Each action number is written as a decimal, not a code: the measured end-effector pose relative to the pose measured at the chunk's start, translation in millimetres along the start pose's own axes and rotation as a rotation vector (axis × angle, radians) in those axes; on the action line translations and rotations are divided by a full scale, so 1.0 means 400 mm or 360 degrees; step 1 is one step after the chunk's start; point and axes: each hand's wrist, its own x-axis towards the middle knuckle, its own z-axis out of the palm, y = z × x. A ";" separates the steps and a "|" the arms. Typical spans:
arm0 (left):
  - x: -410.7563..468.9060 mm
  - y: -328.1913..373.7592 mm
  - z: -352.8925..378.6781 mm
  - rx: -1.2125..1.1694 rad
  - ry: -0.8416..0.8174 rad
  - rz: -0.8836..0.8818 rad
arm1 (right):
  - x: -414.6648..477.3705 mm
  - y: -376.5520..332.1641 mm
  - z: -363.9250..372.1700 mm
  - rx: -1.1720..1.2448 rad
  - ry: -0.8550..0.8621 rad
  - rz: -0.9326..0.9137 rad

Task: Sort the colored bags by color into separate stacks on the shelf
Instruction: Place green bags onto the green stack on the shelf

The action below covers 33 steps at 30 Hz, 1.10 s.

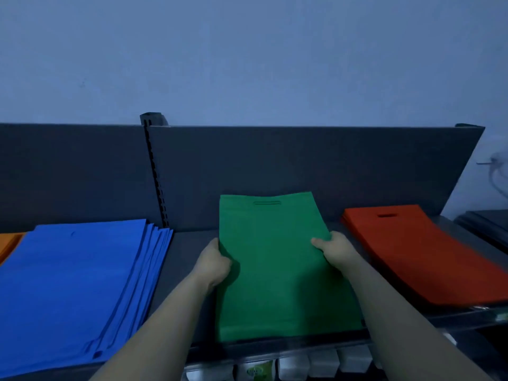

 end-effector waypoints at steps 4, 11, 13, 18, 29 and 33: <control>0.003 -0.026 0.032 0.0105 0.0057 0.0000 | 0.002 0.038 0.021 -0.0347 0.0007 0.0041; -0.029 -0.040 0.051 0.0122 0.0111 0.0096 | -0.009 0.056 0.009 -0.0562 0.0010 -0.0024; -0.043 -0.047 0.044 0.0119 0.0064 0.0141 | -0.042 0.046 -0.002 -0.0487 -0.0030 -0.0047; -0.090 -0.054 0.022 0.0236 -0.0189 0.0053 | -0.127 0.029 -0.055 -0.0258 -0.0395 0.0005; -0.225 -0.105 0.034 0.0771 -0.0460 0.0215 | -0.303 0.060 -0.125 -0.0709 -0.0923 -0.0098; -0.238 -0.114 0.046 0.0723 -0.0259 0.0312 | -0.316 0.085 -0.133 -0.0740 -0.0727 -0.0135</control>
